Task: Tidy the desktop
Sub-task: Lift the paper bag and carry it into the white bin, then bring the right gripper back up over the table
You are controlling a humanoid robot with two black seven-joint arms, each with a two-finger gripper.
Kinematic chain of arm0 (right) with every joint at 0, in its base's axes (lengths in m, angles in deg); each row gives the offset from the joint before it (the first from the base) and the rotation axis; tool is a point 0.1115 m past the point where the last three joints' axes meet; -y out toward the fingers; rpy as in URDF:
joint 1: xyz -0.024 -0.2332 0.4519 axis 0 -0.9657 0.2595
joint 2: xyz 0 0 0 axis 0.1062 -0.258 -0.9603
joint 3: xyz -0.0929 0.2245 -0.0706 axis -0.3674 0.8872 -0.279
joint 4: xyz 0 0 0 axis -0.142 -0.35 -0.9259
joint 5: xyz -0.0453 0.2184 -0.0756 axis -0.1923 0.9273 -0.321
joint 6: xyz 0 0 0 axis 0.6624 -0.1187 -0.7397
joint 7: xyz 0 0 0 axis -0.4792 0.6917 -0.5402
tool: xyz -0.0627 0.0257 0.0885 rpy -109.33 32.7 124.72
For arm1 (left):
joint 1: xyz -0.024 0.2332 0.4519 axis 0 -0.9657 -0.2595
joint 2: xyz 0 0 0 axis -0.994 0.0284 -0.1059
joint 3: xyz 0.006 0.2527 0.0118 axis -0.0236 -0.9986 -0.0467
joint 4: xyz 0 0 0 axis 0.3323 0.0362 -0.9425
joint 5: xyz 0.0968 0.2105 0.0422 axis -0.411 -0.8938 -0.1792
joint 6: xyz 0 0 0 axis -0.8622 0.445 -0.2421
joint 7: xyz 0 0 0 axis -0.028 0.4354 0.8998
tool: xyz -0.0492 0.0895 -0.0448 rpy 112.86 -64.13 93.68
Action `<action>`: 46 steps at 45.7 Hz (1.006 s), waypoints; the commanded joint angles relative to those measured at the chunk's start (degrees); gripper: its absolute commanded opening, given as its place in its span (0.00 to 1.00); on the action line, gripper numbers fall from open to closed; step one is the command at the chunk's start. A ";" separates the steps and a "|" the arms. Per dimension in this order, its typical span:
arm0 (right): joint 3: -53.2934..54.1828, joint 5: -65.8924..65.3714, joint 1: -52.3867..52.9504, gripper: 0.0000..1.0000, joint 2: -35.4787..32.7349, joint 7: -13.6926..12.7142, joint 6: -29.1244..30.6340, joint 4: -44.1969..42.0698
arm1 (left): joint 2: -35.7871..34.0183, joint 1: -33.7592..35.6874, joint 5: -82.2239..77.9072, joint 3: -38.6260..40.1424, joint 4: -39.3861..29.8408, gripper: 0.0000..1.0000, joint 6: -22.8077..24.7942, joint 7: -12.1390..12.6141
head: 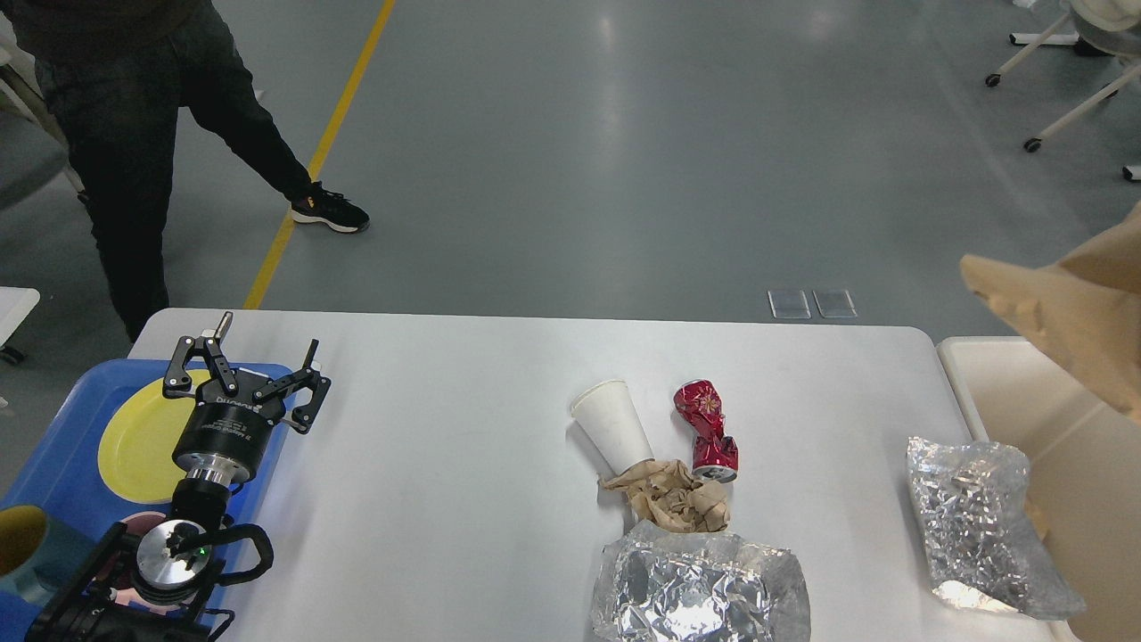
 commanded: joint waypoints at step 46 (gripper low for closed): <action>42.38 0.57 -94.47 0.00 23.70 -0.38 -30.80 -68.61 | 0.01 0.00 0.00 -0.01 0.00 0.97 0.00 0.00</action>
